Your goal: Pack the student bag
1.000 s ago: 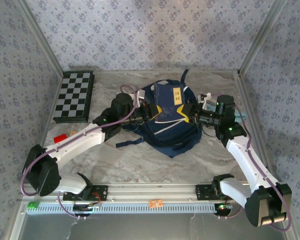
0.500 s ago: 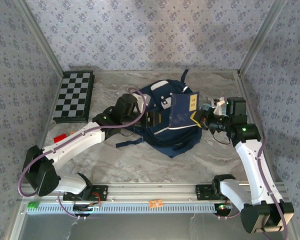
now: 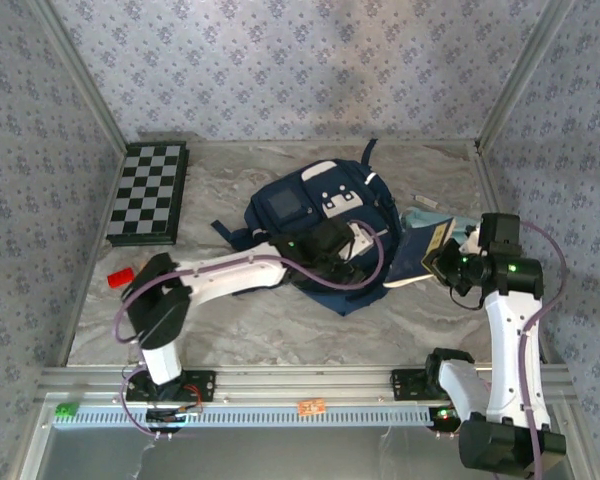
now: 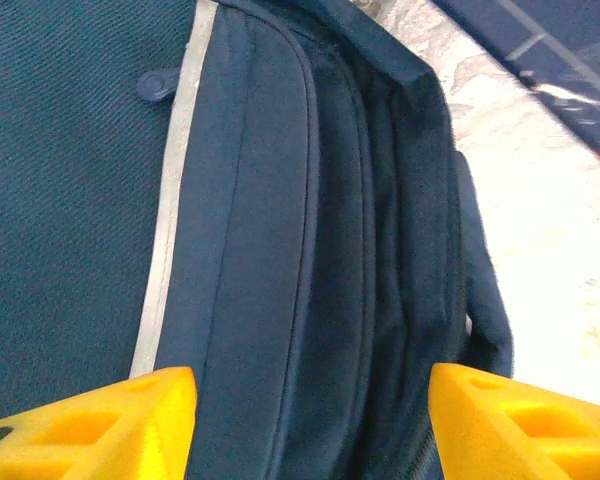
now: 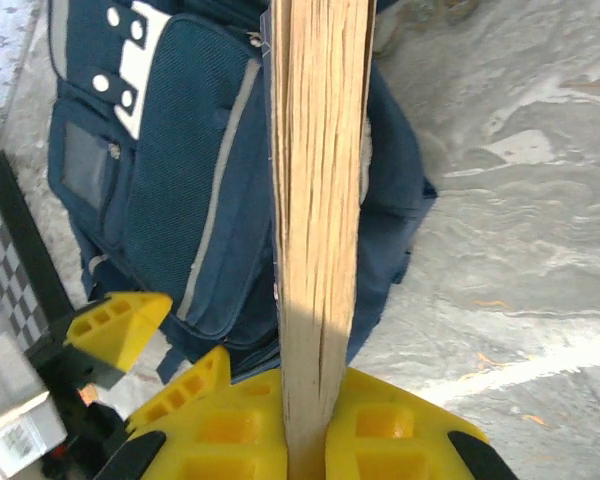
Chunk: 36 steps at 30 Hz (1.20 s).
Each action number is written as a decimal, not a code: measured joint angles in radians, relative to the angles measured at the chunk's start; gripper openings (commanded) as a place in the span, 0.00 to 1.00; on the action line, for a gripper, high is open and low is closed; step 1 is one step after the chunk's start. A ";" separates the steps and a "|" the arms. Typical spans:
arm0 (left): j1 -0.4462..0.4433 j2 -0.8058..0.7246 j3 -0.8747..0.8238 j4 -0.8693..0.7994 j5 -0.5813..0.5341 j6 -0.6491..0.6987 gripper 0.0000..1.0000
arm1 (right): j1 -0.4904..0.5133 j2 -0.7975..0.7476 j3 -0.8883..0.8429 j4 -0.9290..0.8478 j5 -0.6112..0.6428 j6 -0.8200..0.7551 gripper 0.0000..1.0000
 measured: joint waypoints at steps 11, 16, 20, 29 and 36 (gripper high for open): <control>0.000 0.304 0.276 -0.054 -0.120 0.068 0.58 | -0.073 -0.005 -0.045 -0.014 -0.037 -0.055 0.00; -0.004 0.322 0.281 -0.060 -0.166 0.081 0.30 | -0.076 -0.005 -0.055 -0.014 -0.053 -0.066 0.00; -0.014 0.315 0.271 -0.056 -0.184 0.085 0.05 | -0.076 -0.003 -0.055 -0.010 -0.062 -0.077 0.00; 0.093 0.060 0.130 -0.123 -0.143 0.063 0.00 | 0.026 0.022 -0.048 -0.010 -0.083 -0.092 0.00; 0.217 -0.059 0.210 -0.202 -0.060 -0.006 0.00 | 0.193 0.038 -0.016 0.005 -0.079 -0.066 0.00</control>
